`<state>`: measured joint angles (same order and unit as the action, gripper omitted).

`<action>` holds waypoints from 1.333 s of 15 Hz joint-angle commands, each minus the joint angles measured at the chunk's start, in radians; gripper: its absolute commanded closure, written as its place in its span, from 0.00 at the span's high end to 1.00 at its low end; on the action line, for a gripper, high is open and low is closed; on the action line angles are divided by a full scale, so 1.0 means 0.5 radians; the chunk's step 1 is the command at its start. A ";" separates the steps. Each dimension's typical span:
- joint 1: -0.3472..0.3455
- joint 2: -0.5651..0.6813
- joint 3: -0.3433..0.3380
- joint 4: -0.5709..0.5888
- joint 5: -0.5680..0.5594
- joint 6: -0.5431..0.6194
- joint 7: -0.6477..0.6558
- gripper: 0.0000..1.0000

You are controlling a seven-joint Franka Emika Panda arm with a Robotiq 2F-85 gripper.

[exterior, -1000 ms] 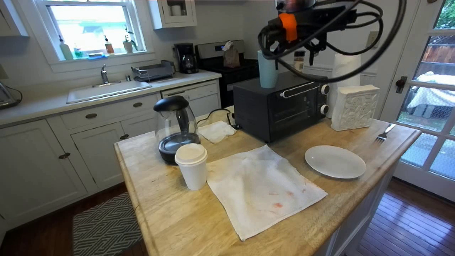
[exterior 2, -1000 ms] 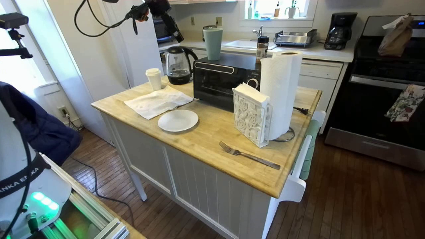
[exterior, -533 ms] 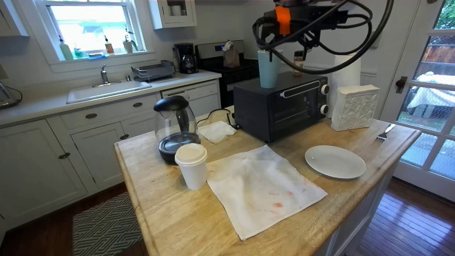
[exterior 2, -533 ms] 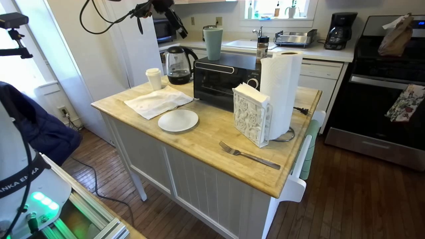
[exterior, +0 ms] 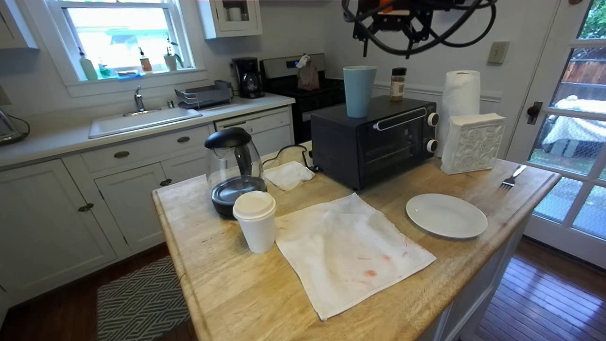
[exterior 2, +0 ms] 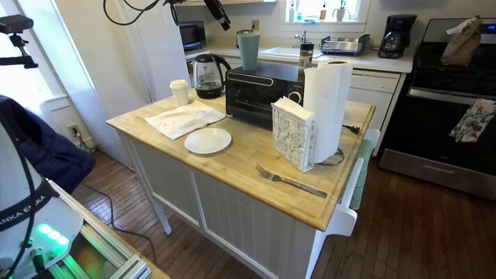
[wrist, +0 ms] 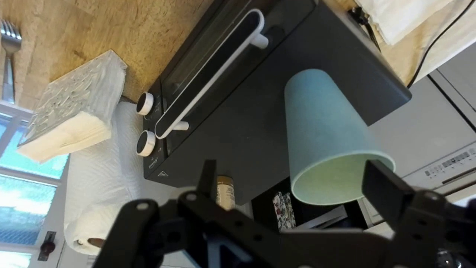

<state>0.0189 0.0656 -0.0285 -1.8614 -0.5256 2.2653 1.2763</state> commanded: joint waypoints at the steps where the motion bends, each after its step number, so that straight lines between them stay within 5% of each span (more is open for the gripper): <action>1: -0.060 0.064 -0.041 0.151 0.194 -0.026 -0.212 1.00; 20: -0.097 0.504 -0.152 0.646 0.530 -0.269 -0.533 1.00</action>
<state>-0.0304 0.2798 -0.0954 -1.6027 -0.3149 2.1643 1.0516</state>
